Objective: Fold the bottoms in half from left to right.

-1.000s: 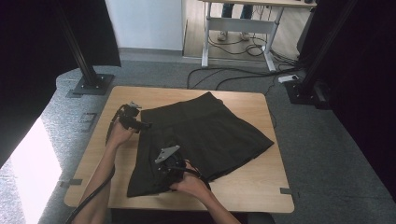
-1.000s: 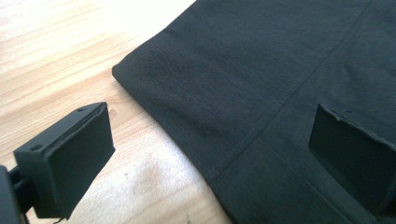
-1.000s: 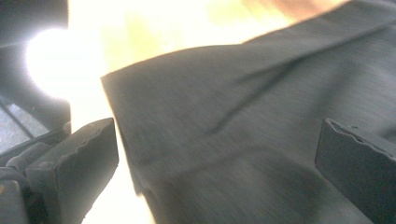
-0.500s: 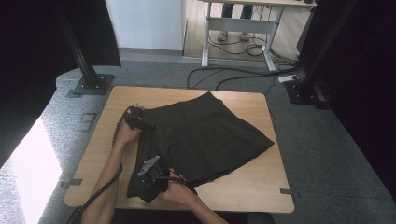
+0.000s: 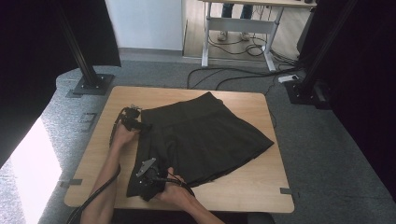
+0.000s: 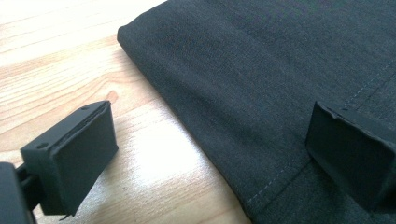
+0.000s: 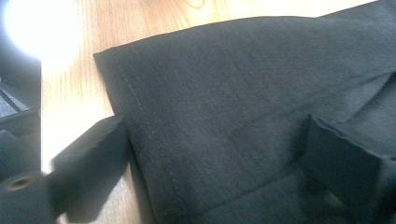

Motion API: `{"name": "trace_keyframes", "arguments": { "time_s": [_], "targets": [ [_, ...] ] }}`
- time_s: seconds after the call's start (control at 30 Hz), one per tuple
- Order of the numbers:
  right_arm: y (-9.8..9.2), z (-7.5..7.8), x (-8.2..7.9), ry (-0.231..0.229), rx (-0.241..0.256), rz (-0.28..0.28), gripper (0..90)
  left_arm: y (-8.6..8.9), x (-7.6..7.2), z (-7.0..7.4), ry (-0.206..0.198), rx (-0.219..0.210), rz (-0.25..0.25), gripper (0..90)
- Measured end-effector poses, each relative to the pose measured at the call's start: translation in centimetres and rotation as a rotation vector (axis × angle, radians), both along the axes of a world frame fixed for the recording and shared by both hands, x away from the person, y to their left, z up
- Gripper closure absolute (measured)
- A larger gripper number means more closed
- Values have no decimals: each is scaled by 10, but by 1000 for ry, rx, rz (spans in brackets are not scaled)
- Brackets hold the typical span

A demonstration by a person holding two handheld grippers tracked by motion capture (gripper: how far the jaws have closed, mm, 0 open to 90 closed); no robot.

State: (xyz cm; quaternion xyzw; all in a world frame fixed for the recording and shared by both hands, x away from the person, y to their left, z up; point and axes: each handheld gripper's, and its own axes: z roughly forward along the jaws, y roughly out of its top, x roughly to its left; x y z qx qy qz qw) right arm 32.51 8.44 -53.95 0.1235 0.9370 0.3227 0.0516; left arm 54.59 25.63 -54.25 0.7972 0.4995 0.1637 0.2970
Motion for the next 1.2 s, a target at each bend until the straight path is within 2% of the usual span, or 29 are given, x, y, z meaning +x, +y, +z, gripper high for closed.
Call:
{"name": "trace_keyframes", "arguments": {
  "time_s": [0.07, 0.13, 0.23, 0.33, 0.43, 0.53, 0.57, 0.67, 0.77, 0.9, 1.03, 1.2],
  "targets": [
    [-1, 2, 2, 0, -2, -4, 168, -2, -1, 0, -14, 3, 5, 64],
    [-2, 4, 3, 4, -4, -21, 248, -4, -1, 2, -10, 8, 5, 102],
    [-7, 7, 7, -2, -3, -46, 469, -11, -1, 9, 25, 18, -14, 281],
    [-13, 7, 10, -16, 15, -62, 632, -18, 2, 14, 64, 30, 12, 421],
    [-16, 7, 10, -28, 16, -80, 737, -23, 4, 17, 85, 25, 18, 575],
    [-17, 7, 11, -34, 17, -92, 783, -27, 3, 17, 90, 11, -4, 751],
    [-18, 7, 11, -31, 23, -97, 795, -27, 3, 17, 85, 15, -7, 776],
    [-21, 6, 14, 2, 49, -105, 809, -30, 1, 18, 71, 36, -18, 809],
    [-24, 6, 15, 20, 63, -108, 816, -36, -1, 20, 56, 104, -40, 821],
    [-25, 7, 12, 14, 66, -98, 820, -31, -3, 23, 70, 69, -31, 823],
    [-27, 13, 10, 25, 95, -83, 821, -23, -12, 35, 38, 40, -30, 824],
    [-23, 24, 5, 40, 144, -50, 822, -13, -27, 59, -5, 62, -51, 832]
  ]
}}
